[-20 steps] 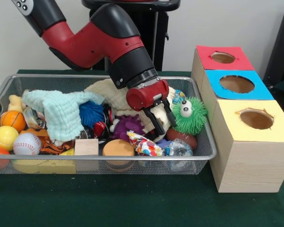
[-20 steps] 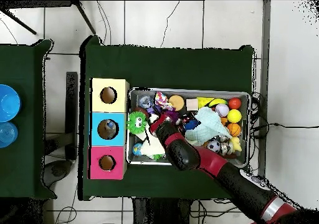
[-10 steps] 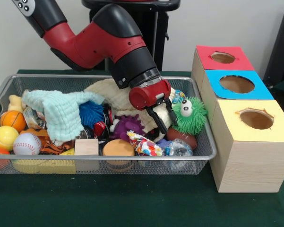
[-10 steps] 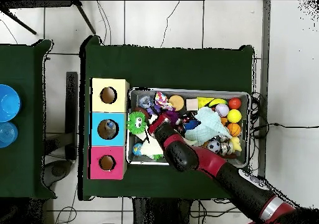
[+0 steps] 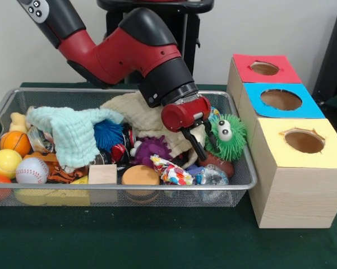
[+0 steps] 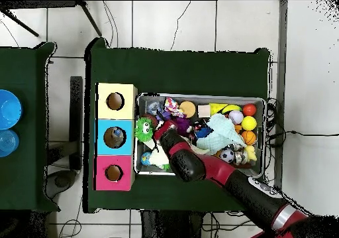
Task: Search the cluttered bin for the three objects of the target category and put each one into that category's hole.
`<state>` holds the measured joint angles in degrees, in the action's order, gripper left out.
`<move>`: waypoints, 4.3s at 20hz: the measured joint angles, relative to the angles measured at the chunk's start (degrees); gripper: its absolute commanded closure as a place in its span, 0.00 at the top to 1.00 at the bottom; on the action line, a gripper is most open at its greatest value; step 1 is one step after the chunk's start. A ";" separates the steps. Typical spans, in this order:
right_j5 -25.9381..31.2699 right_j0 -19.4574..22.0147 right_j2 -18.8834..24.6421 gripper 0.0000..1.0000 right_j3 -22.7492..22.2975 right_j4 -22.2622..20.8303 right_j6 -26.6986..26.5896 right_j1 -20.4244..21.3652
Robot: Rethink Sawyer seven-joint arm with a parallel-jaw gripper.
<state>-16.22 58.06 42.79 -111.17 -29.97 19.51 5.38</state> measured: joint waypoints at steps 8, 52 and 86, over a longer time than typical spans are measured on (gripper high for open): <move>-1.43 -0.79 -0.02 1.00 0.43 -0.03 0.00 0.14; -7.49 -10.52 -9.22 1.00 5.00 -0.09 0.01 4.96; 0.18 -6.55 -4.54 0.00 8.40 -4.78 0.00 0.19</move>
<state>-16.05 51.51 38.25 -102.77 -34.75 19.51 5.56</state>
